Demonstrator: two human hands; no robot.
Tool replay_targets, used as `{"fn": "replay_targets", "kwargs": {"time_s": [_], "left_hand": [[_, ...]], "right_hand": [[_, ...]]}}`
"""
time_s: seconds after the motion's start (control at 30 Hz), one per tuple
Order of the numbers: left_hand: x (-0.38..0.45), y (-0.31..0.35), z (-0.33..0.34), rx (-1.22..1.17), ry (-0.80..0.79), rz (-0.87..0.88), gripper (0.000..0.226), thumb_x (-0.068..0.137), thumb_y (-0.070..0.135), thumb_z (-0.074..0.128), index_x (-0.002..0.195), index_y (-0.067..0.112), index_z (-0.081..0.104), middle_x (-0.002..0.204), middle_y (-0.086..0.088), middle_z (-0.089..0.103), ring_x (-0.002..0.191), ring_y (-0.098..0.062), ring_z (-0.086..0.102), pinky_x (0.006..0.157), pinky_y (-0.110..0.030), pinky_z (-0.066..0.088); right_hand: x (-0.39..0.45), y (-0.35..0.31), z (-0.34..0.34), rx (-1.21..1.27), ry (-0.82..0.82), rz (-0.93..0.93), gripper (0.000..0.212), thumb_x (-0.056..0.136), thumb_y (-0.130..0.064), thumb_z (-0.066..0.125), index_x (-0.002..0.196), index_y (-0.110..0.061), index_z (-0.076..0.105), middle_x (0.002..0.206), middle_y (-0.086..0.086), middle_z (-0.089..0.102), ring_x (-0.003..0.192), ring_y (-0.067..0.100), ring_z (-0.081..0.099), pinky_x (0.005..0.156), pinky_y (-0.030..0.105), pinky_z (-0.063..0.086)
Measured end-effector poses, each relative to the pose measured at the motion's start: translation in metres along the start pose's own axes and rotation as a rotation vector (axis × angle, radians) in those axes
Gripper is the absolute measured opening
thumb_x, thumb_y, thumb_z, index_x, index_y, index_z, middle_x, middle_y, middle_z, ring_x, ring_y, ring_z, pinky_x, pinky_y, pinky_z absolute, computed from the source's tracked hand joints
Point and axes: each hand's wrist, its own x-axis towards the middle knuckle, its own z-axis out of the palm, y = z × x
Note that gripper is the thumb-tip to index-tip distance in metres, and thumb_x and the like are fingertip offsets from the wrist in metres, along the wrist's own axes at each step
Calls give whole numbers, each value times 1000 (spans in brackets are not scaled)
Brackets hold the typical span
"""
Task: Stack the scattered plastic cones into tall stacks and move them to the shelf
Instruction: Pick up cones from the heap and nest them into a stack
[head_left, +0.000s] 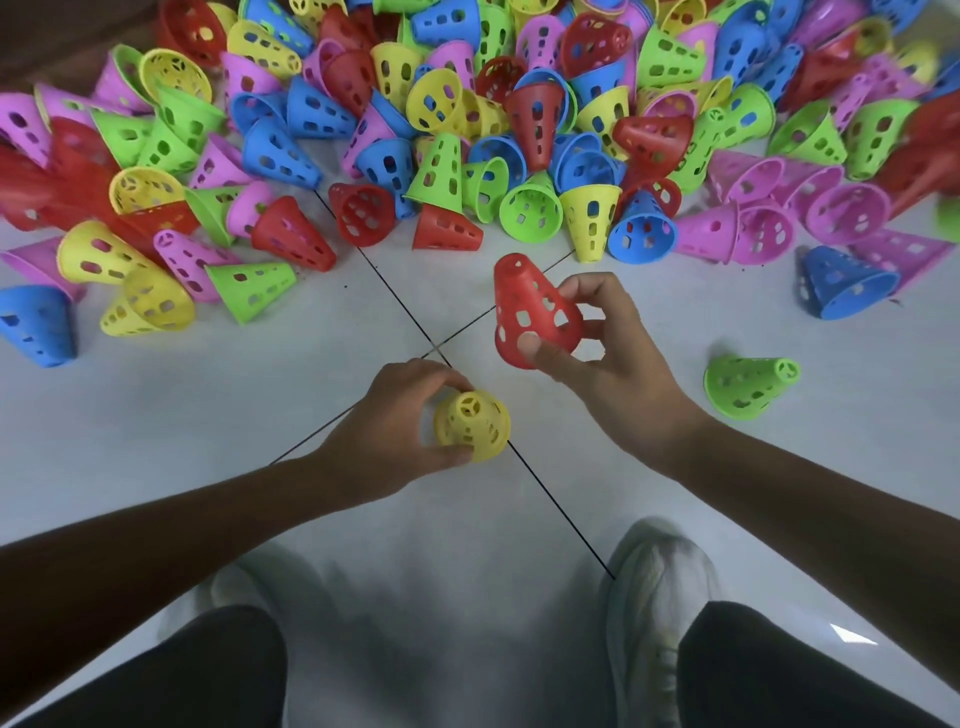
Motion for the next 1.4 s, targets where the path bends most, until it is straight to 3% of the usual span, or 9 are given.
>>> {"fn": "replay_targets", "kwargs": {"time_s": [0.27,0.47,0.6,0.67,0.8,0.93,1.1,1.23,1.4], "left_hand": [[-11,-15,0,49,35,-3,61,73,37,87,126,33,56,126,19,53,116,-6,45,93,-27,42],[-16,-33,-19,85,66,-47,56,75,28,87,125,26,62,122,11,56,112,-4,51,90,-7,35],[-16,-46,-37,137,107,-61,47,77,25,85,119,25,65,116,10,58,107,-6,52,88,-23,40],[-13,-54,-47,190,130,-37,43,78,22,85,116,21,66,113,7,60,104,-9,53,87,-23,38],[-3,-67,-69,265,178,-5,39,78,19,85,113,16,67,110,3,61,105,-17,57,87,-21,36],[8,-81,-92,327,249,-50,40,80,23,84,115,15,66,114,-4,62,112,-25,56,92,-34,43],[21,-95,-112,583,235,-170,61,80,34,83,133,18,60,140,-11,51,130,-39,38,109,-51,37],[22,-101,-122,748,255,-166,65,79,36,82,138,21,58,150,-12,39,140,-39,24,112,-57,25],[23,-107,-132,795,256,-252,67,81,38,81,140,24,54,154,-12,33,144,-44,19,113,-61,23]], "right_hand": [[-30,15,18,-45,-73,28,38,83,-32,80,113,-39,58,126,-10,51,112,6,55,79,25,57],[-35,26,31,-188,-114,60,47,74,-32,87,113,-38,62,120,-19,51,110,2,54,87,26,53],[-32,33,37,-315,-147,38,48,74,-28,87,114,-37,61,120,-15,50,107,0,53,82,17,44],[-30,35,37,-349,-164,32,49,74,-27,87,114,-36,61,121,-14,48,106,1,53,80,15,42],[-27,36,30,-415,-167,12,49,77,-30,85,118,-38,59,123,-16,46,108,2,52,82,18,46],[-24,39,8,-677,-137,-125,40,89,-32,73,125,-31,57,126,-13,48,119,8,46,93,27,45],[-9,52,-39,-1040,66,-180,36,87,-25,71,121,-20,63,122,5,59,120,32,49,107,45,33],[0,57,-77,-1287,197,-123,34,89,-28,67,121,-19,63,126,8,59,129,33,45,118,51,13],[-2,62,-103,-1362,316,7,37,88,-28,65,123,-16,61,127,12,57,131,35,41,116,57,14]]}}
